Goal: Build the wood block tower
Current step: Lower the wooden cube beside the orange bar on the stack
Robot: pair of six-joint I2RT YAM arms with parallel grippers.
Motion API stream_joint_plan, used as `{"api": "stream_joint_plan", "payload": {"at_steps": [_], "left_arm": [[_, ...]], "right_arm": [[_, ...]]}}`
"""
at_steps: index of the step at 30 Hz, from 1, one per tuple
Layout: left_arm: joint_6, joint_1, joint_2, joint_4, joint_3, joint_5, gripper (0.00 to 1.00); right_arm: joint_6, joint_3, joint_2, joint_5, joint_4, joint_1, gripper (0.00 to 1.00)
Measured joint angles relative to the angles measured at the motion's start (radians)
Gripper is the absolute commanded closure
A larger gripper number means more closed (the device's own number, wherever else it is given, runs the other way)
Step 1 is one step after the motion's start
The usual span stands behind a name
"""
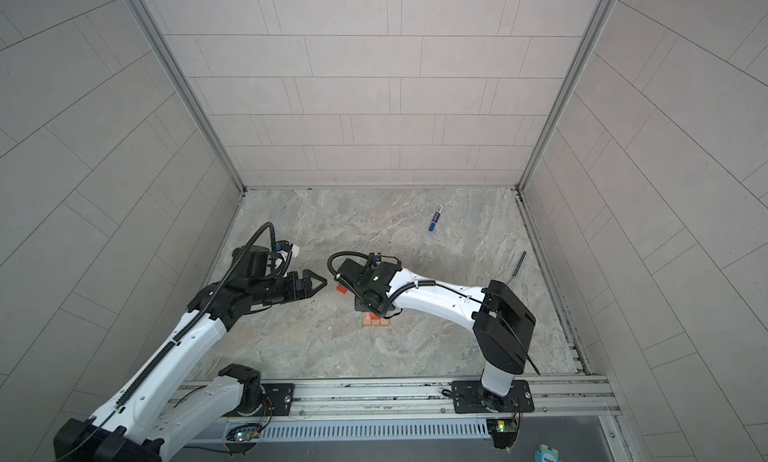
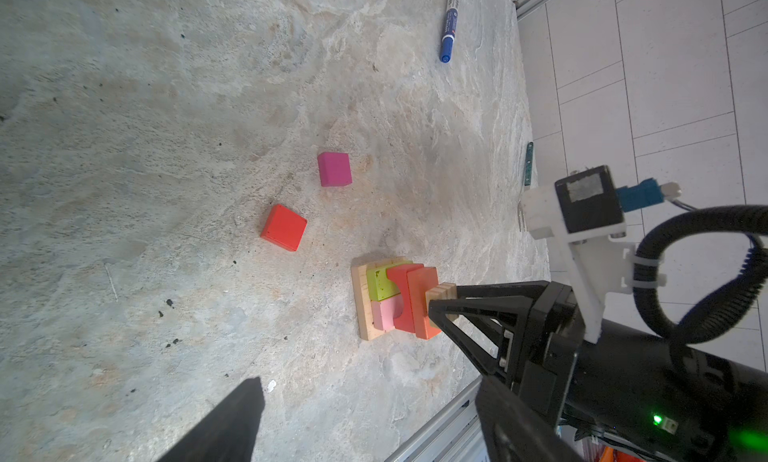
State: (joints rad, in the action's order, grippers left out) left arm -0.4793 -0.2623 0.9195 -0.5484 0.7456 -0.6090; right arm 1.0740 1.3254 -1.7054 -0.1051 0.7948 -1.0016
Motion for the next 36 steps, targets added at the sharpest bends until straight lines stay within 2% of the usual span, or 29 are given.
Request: {"api": "stream_joint_plan", "payload": {"at_steps": [18, 36], "left_arm": [[0.0, 0.0, 0.0, 0.0, 0.0, 0.0, 0.13], [0.001, 0.0, 0.0, 0.0, 0.0, 0.0, 0.13]], "right_arm": [[0.0, -0.018, 0.0, 0.0, -0.006, 0.007, 0.81], [0.0, -0.024, 0.0, 0.004, -0.007, 0.01, 0.75]]}}
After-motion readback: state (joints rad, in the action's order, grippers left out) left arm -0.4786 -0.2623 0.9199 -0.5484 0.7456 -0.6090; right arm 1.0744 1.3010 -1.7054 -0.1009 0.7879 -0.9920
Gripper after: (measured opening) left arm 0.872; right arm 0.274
